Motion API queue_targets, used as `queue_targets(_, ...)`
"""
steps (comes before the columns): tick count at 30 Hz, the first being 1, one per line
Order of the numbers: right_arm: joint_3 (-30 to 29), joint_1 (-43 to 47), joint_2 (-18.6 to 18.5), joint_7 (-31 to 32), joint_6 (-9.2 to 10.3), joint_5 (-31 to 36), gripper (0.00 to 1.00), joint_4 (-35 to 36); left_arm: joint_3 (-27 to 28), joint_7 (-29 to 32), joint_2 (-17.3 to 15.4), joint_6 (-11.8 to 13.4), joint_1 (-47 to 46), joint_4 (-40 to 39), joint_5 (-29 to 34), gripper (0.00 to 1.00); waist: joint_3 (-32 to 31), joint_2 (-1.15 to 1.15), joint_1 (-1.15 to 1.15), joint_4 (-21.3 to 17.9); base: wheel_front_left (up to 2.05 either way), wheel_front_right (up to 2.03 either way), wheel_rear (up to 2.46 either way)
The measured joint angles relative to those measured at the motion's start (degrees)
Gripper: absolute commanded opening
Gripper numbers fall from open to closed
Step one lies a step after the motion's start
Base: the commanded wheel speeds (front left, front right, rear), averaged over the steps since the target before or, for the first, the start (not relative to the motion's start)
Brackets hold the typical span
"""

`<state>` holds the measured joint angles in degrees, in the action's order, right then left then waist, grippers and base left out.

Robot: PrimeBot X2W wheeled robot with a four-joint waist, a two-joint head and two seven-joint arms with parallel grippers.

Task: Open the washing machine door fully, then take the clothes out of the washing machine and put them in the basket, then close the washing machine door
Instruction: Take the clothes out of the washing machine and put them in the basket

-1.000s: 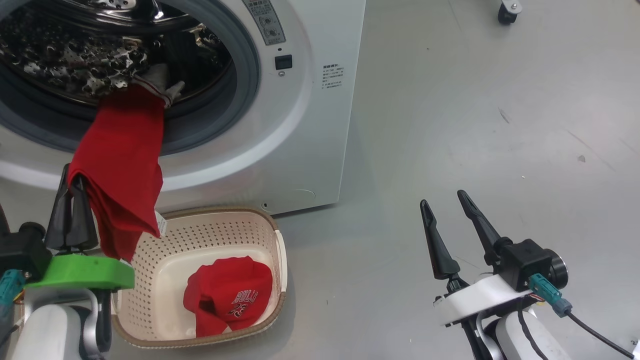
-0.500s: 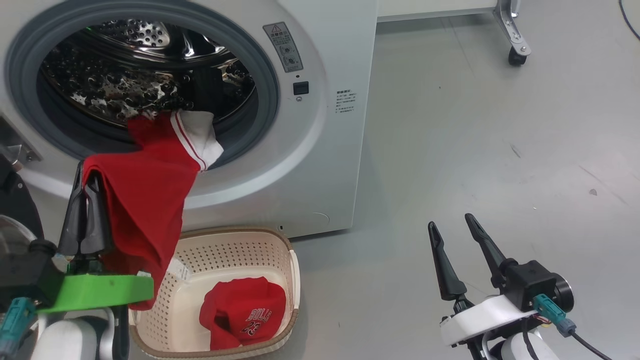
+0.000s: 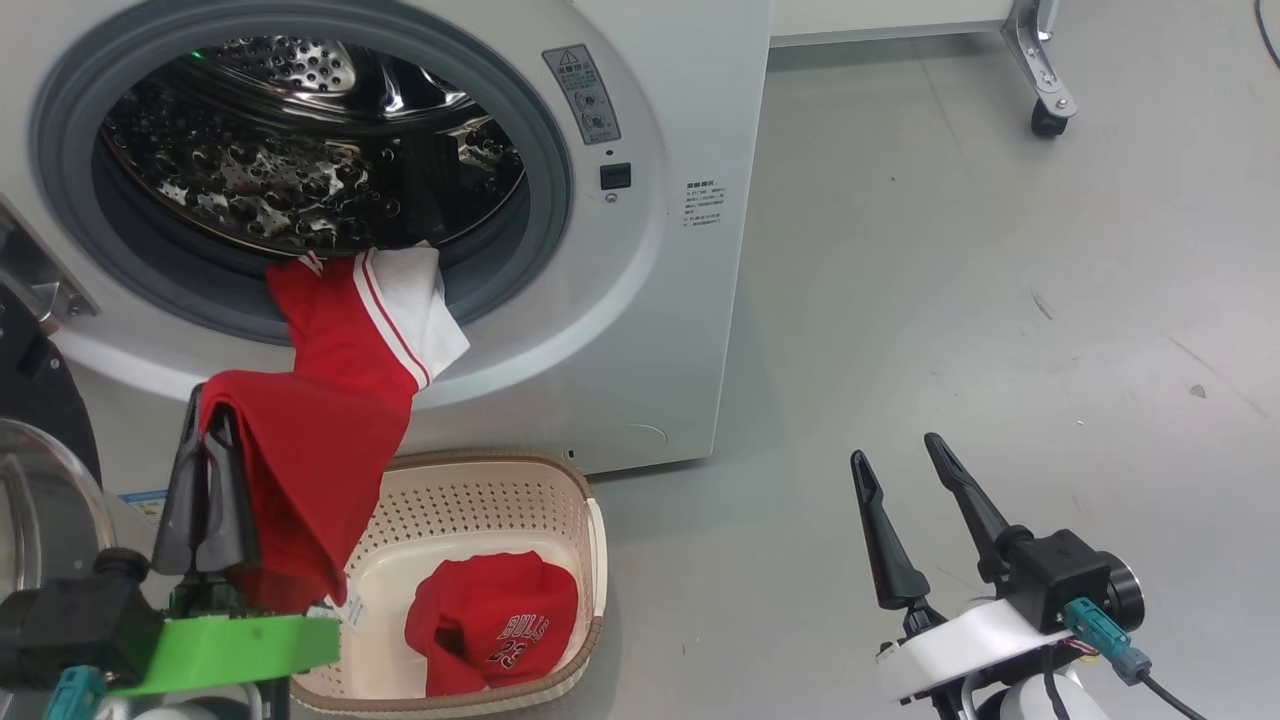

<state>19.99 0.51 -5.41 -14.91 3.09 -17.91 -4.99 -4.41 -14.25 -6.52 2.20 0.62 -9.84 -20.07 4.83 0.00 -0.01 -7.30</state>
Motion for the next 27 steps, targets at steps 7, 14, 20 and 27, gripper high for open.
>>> queue_targets(7, 0.48, 0.00, -0.09, 0.00, -0.48, 0.41, 1.00, 0.99, -1.97, 0.00, 1.21, 0.00, 2.72, 1.86, -0.37, 0.00, 1.37, 0.00, 0.00, -0.29, 0.00, 0.00, 0.00)
queue_targets(14, 1.03, -0.12, -0.42, 0.00, -0.64, 1.11, 1.00, 2.82, -3.93, -0.01, 1.63, 0.00, 3.80, 3.31, 0.87, 0.00, 3.82, 0.00, 0.00, -1.07, 0.00, 0.00, 0.00)
queue_targets(20, 1.02, -0.88, -0.41, 0.00, -0.58, 1.94, 1.00, 4.49, -4.70, -0.01, 1.77, 0.00, 3.80, 6.42, 0.85, 0.00, 6.90, 0.00, 0.00, -1.83, 0.00, 0.00, 0.00)
queue_targets(27, 0.10, -2.42, 0.01, 0.00, -0.21, 1.94, 1.00, 6.54, -3.23, -0.01, 1.71, 0.00, 2.18, 10.45, 0.63, 0.00, 11.17, 0.00, 0.00, -3.14, 0.00, 0.00, 0.00)
